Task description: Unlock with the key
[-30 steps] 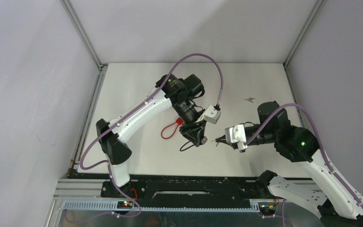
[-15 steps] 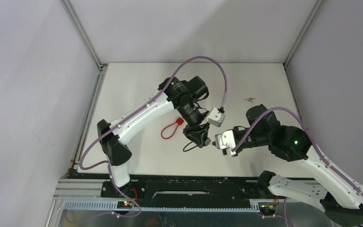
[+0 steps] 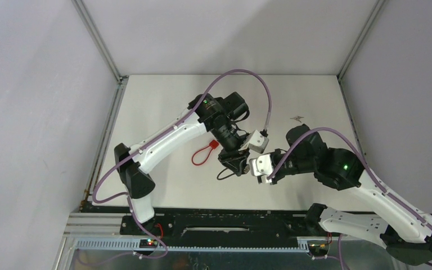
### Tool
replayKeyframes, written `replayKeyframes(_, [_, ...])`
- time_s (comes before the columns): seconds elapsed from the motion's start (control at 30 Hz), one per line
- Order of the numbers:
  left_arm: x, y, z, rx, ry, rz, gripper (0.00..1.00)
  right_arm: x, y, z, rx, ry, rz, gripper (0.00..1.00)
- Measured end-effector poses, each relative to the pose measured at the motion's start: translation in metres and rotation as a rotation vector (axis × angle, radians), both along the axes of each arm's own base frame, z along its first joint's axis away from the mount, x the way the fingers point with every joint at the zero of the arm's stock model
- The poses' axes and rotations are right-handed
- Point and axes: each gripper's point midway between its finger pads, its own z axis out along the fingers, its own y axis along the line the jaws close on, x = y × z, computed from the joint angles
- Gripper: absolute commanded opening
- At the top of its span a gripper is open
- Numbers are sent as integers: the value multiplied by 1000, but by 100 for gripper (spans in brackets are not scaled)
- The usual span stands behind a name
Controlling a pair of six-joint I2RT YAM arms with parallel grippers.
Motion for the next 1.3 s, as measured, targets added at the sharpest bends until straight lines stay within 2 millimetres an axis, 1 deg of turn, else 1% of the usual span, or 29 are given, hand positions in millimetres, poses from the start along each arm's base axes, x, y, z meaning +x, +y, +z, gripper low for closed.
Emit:
replayKeyframes(0.47, [5, 1, -3, 21, -23, 20, 0, 4, 3, -4, -19, -2, -18, 0])
replayKeyframes(0.8, [11, 5, -8, 77, -34, 78, 0, 10, 7, -11, -54, -10, -55, 0])
replayKeyframes(1.0, [13, 3, -12, 92, -21, 113, 0, 11, 8, -12, -65, -16, -75, 0])
replayKeyframes(1.13, [18, 1, -16, 108, -27, 146, 0, 14, 12, -14, -72, -15, -88, 0])
replayKeyframes(1.3, [22, -2, -15, 97, -40, 158, 0, 16, 19, -11, -47, -37, -82, 0])
